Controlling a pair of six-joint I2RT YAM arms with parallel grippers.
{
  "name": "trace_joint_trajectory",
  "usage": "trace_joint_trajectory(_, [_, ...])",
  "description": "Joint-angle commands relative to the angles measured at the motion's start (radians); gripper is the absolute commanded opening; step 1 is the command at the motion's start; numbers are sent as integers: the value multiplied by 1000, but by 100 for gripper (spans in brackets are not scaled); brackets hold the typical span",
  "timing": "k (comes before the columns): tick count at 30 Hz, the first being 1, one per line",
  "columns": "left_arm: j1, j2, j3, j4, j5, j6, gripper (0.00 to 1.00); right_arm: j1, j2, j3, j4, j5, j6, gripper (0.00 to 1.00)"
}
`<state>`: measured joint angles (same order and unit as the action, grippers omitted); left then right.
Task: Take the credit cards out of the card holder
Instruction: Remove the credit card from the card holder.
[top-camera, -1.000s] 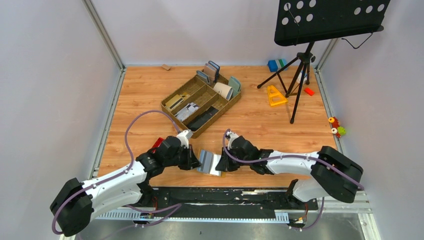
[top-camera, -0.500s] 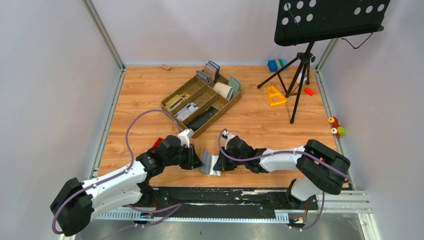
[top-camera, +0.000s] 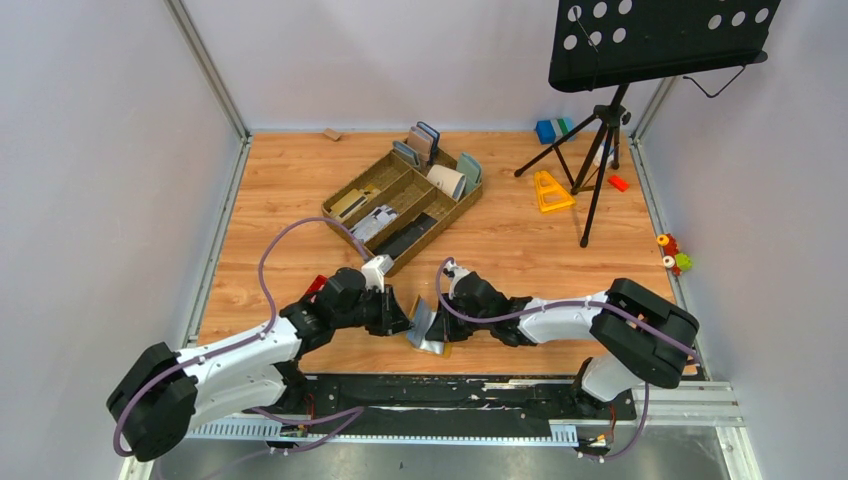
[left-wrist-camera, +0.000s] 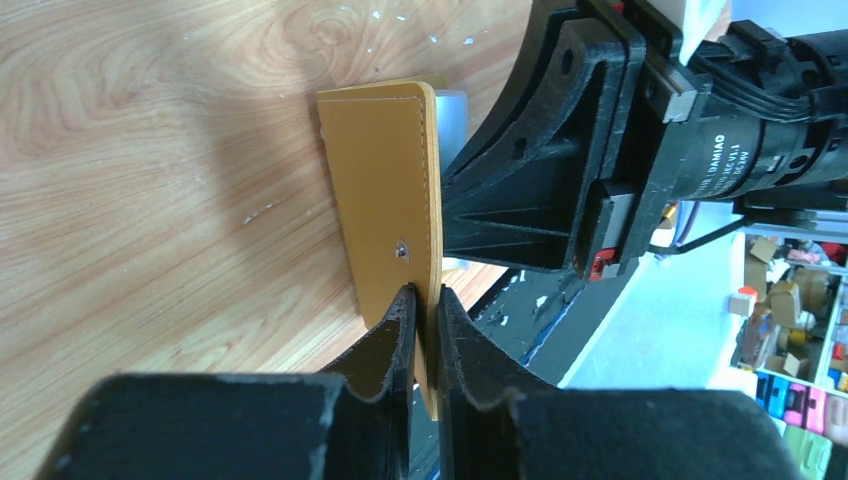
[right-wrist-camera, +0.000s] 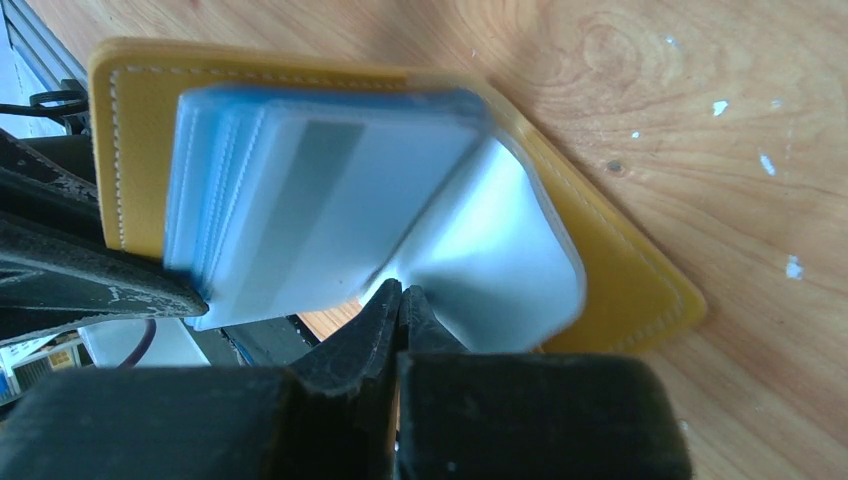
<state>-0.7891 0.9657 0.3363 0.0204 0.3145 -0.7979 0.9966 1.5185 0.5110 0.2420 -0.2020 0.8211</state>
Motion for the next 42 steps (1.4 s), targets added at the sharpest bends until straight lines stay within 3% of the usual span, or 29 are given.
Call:
trace_joint_trajectory(1, [2,13,7,114,51,-32,15,3,5,-18,28,3,-2,0])
trace_joint_trajectory(9, [2,36,-10,160,83,-53,10,2,12,-31,45,4,-2,0])
trace_joint_trajectory(14, [2,56,-16,193,97,-66,0,1,21,-49,55,10,-1,0])
trace_joint_trajectory(20, [2,74,-25,228,114,-84,0,-4,13,-80,76,13,8,0])
trace_joint_trajectory(26, [2,72,-6,148,72,-43,0,-17,-32,-122,69,20,7,0])
trace_joint_trajectory(33, [2,50,22,25,-5,-8,0,-32,-132,-164,17,43,1,4])
trace_joint_trajectory(42, [3,43,17,20,-23,-12,0,-62,-377,-187,-154,113,-28,11])
